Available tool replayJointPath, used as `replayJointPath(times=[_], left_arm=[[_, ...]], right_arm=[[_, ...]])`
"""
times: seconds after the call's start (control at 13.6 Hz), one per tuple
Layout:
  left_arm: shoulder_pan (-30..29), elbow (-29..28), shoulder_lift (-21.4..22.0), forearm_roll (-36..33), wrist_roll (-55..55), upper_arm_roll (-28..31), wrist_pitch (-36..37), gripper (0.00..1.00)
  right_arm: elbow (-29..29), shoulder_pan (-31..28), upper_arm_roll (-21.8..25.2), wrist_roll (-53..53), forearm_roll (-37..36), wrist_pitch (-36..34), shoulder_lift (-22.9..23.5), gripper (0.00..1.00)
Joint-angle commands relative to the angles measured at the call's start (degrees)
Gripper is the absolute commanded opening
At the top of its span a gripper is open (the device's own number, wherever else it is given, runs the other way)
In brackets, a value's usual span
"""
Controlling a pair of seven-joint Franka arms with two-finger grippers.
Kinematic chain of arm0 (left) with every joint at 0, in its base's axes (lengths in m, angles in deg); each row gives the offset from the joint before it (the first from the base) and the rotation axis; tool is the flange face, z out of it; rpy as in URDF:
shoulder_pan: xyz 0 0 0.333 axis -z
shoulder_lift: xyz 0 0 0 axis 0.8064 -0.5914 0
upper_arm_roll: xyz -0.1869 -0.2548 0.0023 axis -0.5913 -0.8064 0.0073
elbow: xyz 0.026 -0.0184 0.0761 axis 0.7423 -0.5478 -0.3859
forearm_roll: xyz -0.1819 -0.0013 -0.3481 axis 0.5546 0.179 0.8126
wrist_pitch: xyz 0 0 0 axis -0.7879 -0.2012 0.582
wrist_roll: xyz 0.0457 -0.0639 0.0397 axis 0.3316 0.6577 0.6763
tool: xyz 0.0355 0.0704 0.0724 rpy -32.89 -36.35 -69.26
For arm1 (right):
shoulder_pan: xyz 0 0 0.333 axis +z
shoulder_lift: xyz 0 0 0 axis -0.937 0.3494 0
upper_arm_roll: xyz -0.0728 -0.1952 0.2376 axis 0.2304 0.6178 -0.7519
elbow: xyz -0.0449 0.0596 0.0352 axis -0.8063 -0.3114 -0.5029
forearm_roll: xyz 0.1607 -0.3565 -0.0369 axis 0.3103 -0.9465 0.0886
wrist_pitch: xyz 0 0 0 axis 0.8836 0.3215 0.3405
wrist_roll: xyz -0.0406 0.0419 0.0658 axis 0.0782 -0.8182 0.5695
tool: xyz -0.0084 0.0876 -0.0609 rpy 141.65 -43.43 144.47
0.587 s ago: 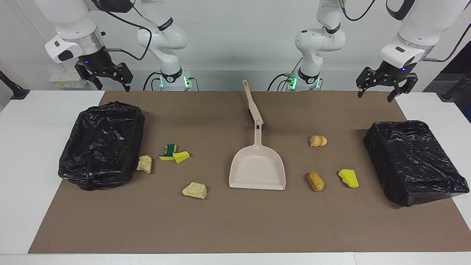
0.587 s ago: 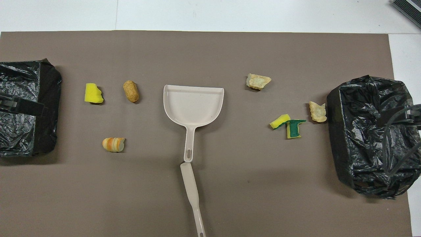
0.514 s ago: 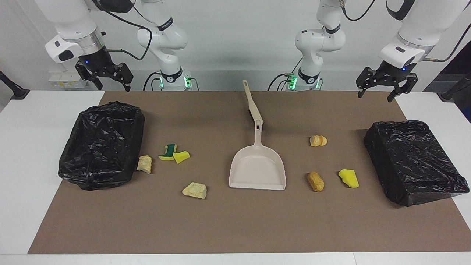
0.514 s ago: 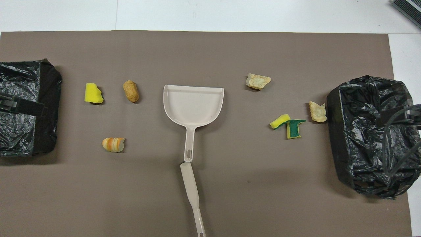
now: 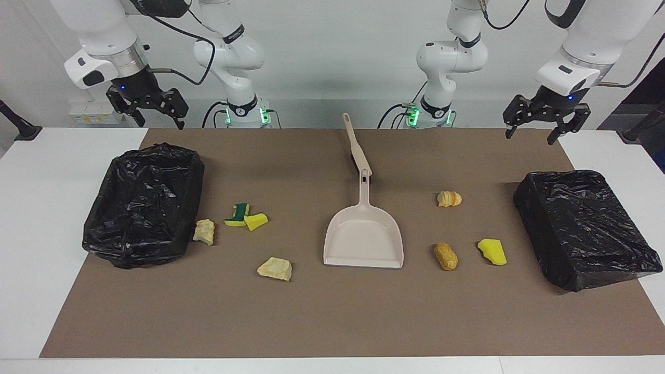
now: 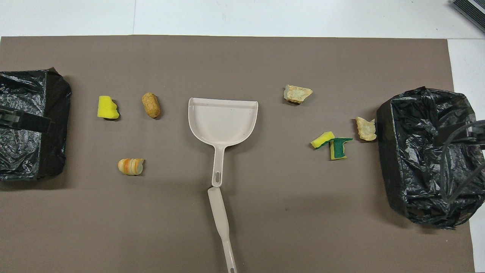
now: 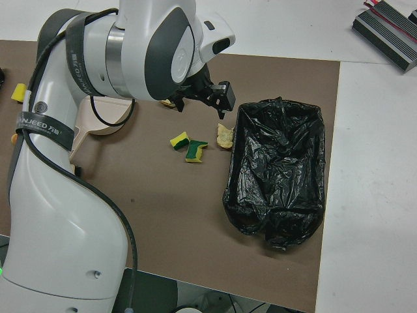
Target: Sweep and dump trash in bin
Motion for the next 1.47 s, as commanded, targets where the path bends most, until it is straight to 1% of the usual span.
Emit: replayJointPath(times=[0.0,0.37,0.51,0.66,0.88,1.03,1.1,1.25,1.32,1.39], left_arm=[[-0.19,-0.37,0.38,0.4,0.22,-0.01,-0.17,1.0],[0.08,-0.64,0.64,0.49,0.48,-0.19,0.01,1.0],[0.43,-0.73,0.73,0.49,0.4,-0.19,0.01,1.0],[0.43,-0.81,0.73,0.49,0.31,-0.19,0.1,1.0],[0.43,-0.9,0.82,0.49,0.13,-0.19,0.1,1.0],[0.52,-0.99,0.9,0.49,0.05,-0.36,0.1,1.0],[0.52,-1.08,0.9,0.49,0.05,-0.37,0.01,1.0],[0.52,-1.08,0.9,0.49,0.05,-0.37,0.01,1.0],[0.52,-1.17,0.99,0.49,0.05,-0.37,0.1,1.0],[0.61,-1.25,0.99,0.57,0.05,-0.45,0.18,1.0]], right_arm=[[-0.51,-0.33,-0.22,1.43,-0.78,-0.53,0.19,1.0],[-1.74,-0.16,-0.13,1.51,-1.22,-1.85,0.46,1.0],[-1.75,2.29,0.74,1.51,-1.05,-1.85,0.55,1.0],[-1.74,2.92,0.66,1.51,-1.05,-1.85,0.81,1.0],[-1.83,4.32,0.57,1.34,-0.87,-0.97,2.56,1.0],[-2.45,4.59,0.23,0.55,-0.09,0.6,4.32,1.0],[-2.36,4.68,-0.13,-0.76,0.7,3.14,4.5,1.0],[-0.96,6.78,-0.13,-2.35,1.67,5.61,5.29,1.0],[-0.34,6.96,-0.22,-3.57,1.68,7.36,5.9,1.0],[1.23,7.05,-0.3,-4.89,2.64,8.77,5.47,1.0]])
